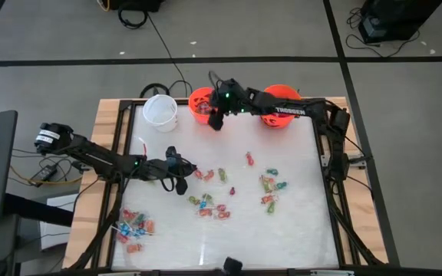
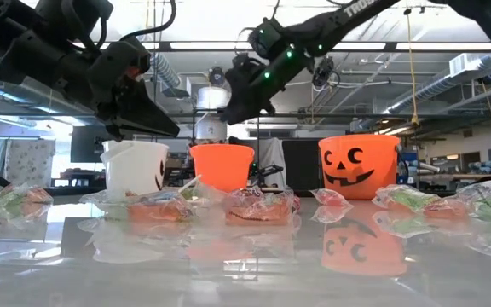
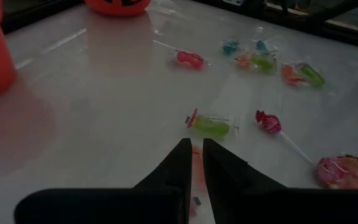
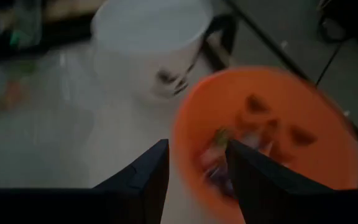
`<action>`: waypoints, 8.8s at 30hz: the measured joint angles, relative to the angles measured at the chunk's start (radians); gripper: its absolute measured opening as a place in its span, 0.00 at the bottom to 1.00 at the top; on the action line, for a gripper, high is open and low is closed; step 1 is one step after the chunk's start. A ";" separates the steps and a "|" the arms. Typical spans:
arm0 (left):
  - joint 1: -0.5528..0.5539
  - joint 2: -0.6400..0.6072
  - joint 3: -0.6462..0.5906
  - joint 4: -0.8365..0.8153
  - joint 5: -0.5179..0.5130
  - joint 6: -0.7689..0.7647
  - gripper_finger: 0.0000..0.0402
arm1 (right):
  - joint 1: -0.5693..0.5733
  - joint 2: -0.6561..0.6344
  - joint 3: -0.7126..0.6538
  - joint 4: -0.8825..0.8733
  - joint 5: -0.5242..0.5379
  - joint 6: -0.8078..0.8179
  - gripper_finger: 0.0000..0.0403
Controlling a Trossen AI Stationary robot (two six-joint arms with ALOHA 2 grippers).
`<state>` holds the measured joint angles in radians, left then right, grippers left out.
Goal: Sort candy by brand, put in halloween buckets
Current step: Put the red lollipop into the left orange bucket
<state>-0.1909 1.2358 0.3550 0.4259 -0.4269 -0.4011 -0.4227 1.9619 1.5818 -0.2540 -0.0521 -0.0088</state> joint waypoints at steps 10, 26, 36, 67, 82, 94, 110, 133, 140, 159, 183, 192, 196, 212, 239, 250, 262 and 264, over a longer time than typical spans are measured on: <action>-0.001 0.000 0.000 0.006 0.048 0.032 0.15 | 0.200 -0.043 -0.001 -0.213 0.122 -0.036 0.42; -0.024 0.070 0.017 0.166 0.119 0.084 0.28 | 0.445 -0.331 -0.431 -0.045 0.309 0.254 0.42; -0.029 0.216 0.163 0.138 0.153 0.092 0.28 | 0.632 -0.450 -0.668 0.018 0.451 0.487 0.42; -0.029 0.530 0.544 -0.154 0.189 0.082 0.42 | 0.894 -0.604 -1.095 0.424 0.628 0.724 0.42; -0.032 0.587 0.587 -0.126 0.246 0.132 0.42 | 0.885 -0.507 -1.072 0.544 0.524 0.630 0.42; -0.043 0.525 0.553 -0.134 0.151 0.137 0.42 | 0.826 -0.348 -0.985 0.562 0.492 0.629 0.42; -0.053 0.360 0.213 0.250 0.054 0.082 0.42 | 0.793 -0.137 -0.818 0.475 0.459 0.648 0.43; -0.084 0.291 0.112 0.444 -0.006 0.114 0.42 | 0.800 -0.221 -0.887 0.515 0.503 0.633 0.43; -0.084 0.281 0.106 0.443 -0.009 0.125 0.42 | 0.800 -0.236 -0.896 0.536 0.504 0.626 0.43; -0.062 0.281 0.117 0.449 0.013 0.129 0.42 | 0.771 -0.268 -0.896 0.565 0.477 0.576 0.43; -0.033 0.280 0.133 0.374 0.039 0.053 0.42 | 0.744 -0.151 -0.893 0.579 0.377 0.669 0.43; -0.034 0.281 0.133 0.357 0.039 0.040 0.42 | 0.718 -0.152 -0.890 0.507 0.342 0.650 0.28; -0.034 0.281 0.133 0.348 0.039 0.030 0.42 | 0.704 -0.152 -0.892 0.499 0.332 0.619 0.10; -0.034 0.281 0.133 0.345 0.061 0.033 0.42 | 0.567 -0.224 -0.898 0.559 0.156 0.510 0.02; -0.034 -0.149 0.132 -0.185 -0.058 0.139 0.42 | 0.189 -0.228 -0.460 0.344 0.051 0.162 0.01; -0.033 -0.149 0.132 -0.200 -0.073 0.125 0.42 | -0.037 -0.210 -0.313 0.300 -0.046 0.162 0.01; -0.042 -0.142 0.132 -0.175 -0.090 0.109 0.42 | -0.101 0.040 -0.034 0.153 -0.142 0.192 0.01; -0.041 -0.139 0.132 -0.175 -0.111 0.109 0.42 | -0.110 0.078 0.013 0.105 -0.150 0.190 0.01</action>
<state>-0.2321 1.0973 0.4870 0.2506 -0.5376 -0.2916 -0.5330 2.0399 1.5951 -0.1487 -0.2020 0.1813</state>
